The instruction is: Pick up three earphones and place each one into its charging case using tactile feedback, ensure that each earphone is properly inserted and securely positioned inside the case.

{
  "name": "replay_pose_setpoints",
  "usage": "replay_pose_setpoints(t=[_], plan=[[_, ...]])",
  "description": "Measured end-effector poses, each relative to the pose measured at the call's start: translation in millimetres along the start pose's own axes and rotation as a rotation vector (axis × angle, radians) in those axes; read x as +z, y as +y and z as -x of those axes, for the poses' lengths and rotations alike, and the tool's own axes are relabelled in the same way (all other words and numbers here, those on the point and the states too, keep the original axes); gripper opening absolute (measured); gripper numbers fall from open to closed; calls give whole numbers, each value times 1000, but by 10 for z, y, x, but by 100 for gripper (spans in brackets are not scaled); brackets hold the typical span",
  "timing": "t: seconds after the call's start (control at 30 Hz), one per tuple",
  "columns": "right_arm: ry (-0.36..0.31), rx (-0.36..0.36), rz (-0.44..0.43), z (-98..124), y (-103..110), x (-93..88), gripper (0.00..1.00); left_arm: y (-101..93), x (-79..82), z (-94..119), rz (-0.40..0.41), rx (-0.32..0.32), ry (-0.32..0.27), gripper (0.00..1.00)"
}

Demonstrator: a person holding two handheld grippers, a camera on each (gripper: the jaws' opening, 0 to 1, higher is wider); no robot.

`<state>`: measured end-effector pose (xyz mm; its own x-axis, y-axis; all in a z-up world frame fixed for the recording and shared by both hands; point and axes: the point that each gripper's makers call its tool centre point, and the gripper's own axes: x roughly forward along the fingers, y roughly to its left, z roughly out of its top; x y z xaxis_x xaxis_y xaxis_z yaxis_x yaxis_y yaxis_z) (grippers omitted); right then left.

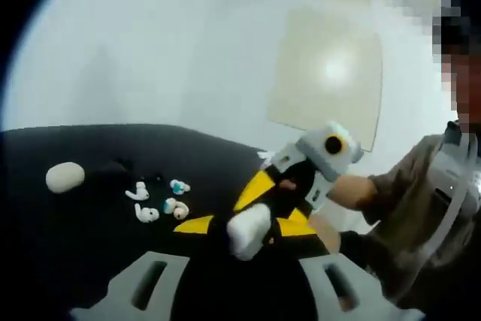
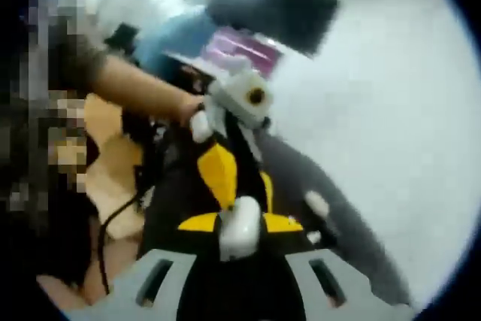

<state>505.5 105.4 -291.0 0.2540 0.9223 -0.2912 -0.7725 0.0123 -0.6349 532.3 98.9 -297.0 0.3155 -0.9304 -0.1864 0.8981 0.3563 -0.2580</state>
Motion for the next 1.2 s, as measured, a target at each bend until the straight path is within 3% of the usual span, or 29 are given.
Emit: replay_pose_setpoints(t=[0.07, 0.17, 0.27, 0.33, 0.43, 0.5, 0.63, 0.7, 0.83, 0.87, 0.9, 0.97, 1.07, 1.2], plan=[[25, -1, 77, 6, 10, -20, 20, -30, -27, 8, 2, -20, 14, 22], [20, -2, 57, 14, -6, -40, 21, -65, -41, 22, -13, -38, 19, 16], [12, -8, -135, 55, -54, -120, 25, -78, -56, 27, -46, -35, 24, 13], [17, 24, -286, 102, -33, -215, 27, -80, -60, 27, -54, -34, 27, 13], [-44, 80, -450, 170, 6, -253, 27, -99, -64, 32, -66, -37, 27, 13], [-49, 125, -585, 212, 17, -322, 27, -114, -66, 35, -81, -38, 26, 13], [-108, 135, -747, 239, -119, -345, 25, -136, -68, 34, -102, -38, 24, 13], [-127, 177, -773, 215, -117, -296, 25, -131, -65, 34, -110, -39, 23, 13], [-37, 250, -691, 39, 71, -330, 24, -124, -59, 32, -111, -39, 23, 13], [-7, 250, -657, 0, 101, -372, 19, -121, -57, 33, -113, -38, 22, 13], [-51, 243, -616, -20, 74, -307, 19, -112, -58, 37, -113, -27, 22, 13], [-56, 250, -709, 14, 87, -292, 17, -117, -36, 44, -109, -33, 10, 14], [-67, 244, -670, 65, 100, -282, 17, -118, 31, 56, -92, -41, -24, 16], [-77, 254, -679, 75, 106, -280, 17, -114, 106, 100, -87, -40, -71, 15]])
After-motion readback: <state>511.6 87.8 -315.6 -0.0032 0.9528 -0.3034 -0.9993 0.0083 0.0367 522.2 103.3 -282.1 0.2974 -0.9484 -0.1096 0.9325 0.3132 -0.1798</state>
